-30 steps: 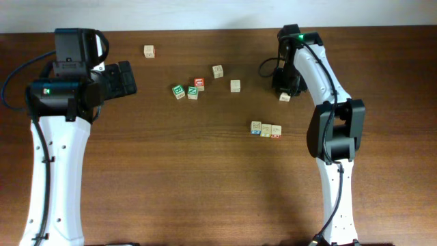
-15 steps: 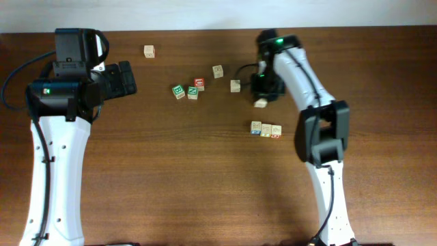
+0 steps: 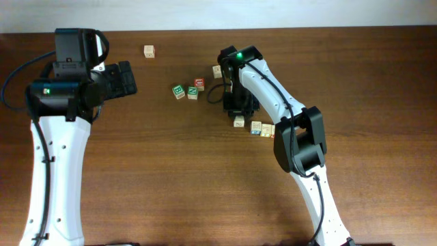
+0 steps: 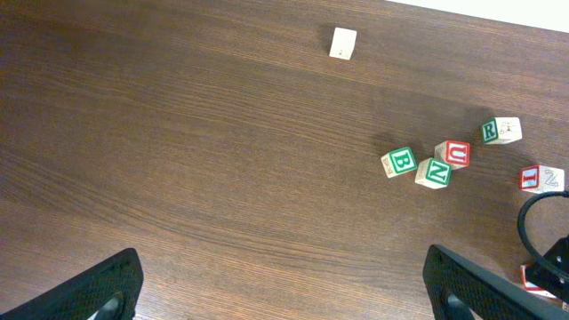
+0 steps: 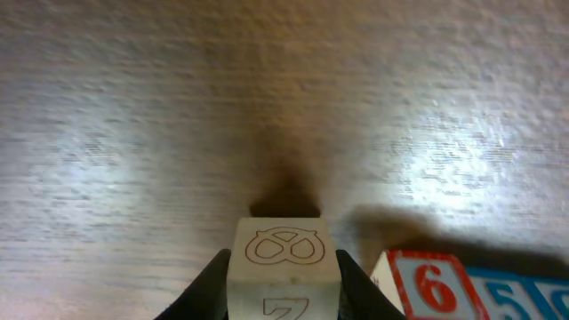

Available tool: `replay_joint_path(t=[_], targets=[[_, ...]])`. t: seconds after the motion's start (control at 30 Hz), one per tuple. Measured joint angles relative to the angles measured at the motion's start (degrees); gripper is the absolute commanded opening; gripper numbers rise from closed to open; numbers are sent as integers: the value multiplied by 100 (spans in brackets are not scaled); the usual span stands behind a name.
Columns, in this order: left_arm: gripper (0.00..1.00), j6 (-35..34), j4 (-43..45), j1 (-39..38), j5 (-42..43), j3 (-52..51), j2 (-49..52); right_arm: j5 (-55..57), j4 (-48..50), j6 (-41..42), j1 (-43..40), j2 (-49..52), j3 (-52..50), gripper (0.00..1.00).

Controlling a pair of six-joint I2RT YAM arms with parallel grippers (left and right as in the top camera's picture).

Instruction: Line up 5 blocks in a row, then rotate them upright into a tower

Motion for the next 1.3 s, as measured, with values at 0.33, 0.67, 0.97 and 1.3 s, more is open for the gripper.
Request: replay_joint_path(t=[0.33,0.67,0.97,1.3], targets=[[99,0,0,0,0,0,0,13,-450,111,0,0,0,33],[99,0,0,0,0,0,0,37,-551,114,0,0,0,45],[99,0,2,0,-2,0,0,39,-505,-160,0,0,396,44],[99,0,2,0,-2,0,0,-415,1779,-184,118,4,953,65]])
